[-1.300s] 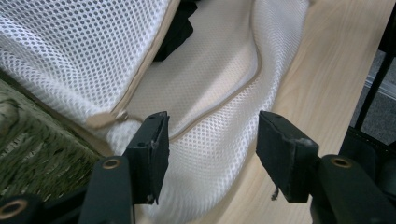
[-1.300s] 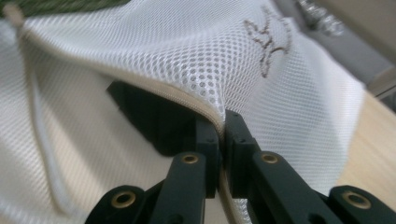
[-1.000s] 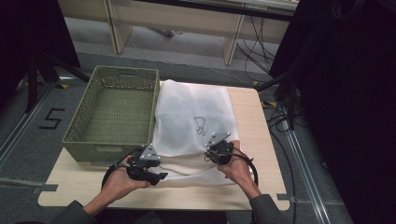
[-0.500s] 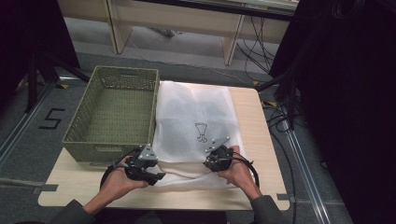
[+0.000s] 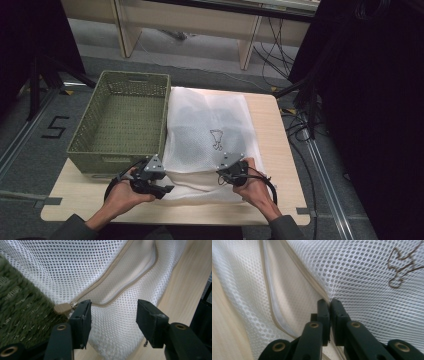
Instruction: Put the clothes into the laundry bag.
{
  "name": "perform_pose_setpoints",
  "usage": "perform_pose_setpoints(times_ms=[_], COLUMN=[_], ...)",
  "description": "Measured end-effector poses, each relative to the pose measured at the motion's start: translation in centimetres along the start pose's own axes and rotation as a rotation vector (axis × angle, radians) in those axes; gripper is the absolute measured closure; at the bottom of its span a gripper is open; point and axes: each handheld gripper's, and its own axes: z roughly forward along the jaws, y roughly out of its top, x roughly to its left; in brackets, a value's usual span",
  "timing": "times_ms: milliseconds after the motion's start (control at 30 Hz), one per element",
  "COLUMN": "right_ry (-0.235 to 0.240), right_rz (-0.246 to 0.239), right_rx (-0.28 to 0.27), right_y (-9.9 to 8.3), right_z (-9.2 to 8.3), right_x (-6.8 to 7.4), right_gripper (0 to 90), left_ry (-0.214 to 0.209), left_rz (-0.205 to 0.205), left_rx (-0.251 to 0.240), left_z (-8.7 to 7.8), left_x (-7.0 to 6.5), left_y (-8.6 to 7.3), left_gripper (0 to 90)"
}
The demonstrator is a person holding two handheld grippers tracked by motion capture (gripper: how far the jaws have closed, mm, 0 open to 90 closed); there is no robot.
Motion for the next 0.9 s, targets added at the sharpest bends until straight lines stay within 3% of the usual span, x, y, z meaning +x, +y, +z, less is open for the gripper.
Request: perform_pose_setpoints(times_ms=[33,100,167,300,400,467,500,533,667,700,767,800,900], right_ry=[0.009,0.029,0.066,0.09,0.076,0.066,0.068,0.053,0.017,0.0,-0.017,-0.02,-0.018], right_rz=[0.007,-0.032,-0.018,-0.003,0.009,0.029,0.04,0.048,0.097,0.088,0.111,0.095,0.109], right_rx=[0.013,0.025,0.057,0.092,0.092,0.098,0.106,0.1,0.117,0.115,0.127,0.126,0.13], right_y=[-0.1,-0.1,-0.1,-0.2,-0.2,-0.2,-0.2,-0.2,-0.1,-0.1,0.0,0.1,0.0], right_z=[0.5,1.5,2.4,3.7,4.0,4.1,4.1,4.2,4.5,4.7,4.8,4.8,4.7], right_x=[0.0,-0.3,-0.4,-0.7,-1.1,-1.3,-1.4,-1.5,-2.2,-2.5,-2.9,-3.2,-3.0], right_gripper=[88.6,89.0,89.1,89.2,89.3,89.3,89.3,89.3,89.3,89.3,89.2,89.3,89.0], left_ry=[0.001,-0.004,-0.001,0.001,0.009,0.009,0.014,0.018,0.014,0.02,0.014,0.019,0.018], left_rz=[0.004,0.005,0.017,-0.002,0.011,-0.008,0.009,-0.015,-0.002,-0.015,0.0,-0.004,-0.01], left_rx=[0.005,0.01,0.007,0.003,0.003,0.003,0.008,0.007,0.008,0.001,0.003,0.003,-0.004], left_z=[0.0,-0.1,-0.2,-0.3,-0.3,-0.2,-0.1,0.1,0.2,0.3,0.1,0.1,-0.1], left_x=[0.0,0.0,0.2,0.2,0.3,0.4,0.5,0.5,0.5,0.4,0.3,0.3,0.3], left_y=[0.0,-0.1,-0.1,-0.2,-0.2,-0.3,-0.2,-0.3,-0.1,-0.2,-0.1,-0.2,-0.2], left_gripper=[46.3,46.4,46.5,46.4,46.2,46.0,45.9,45.8,45.5,45.5,45.0,44.6,43.3])
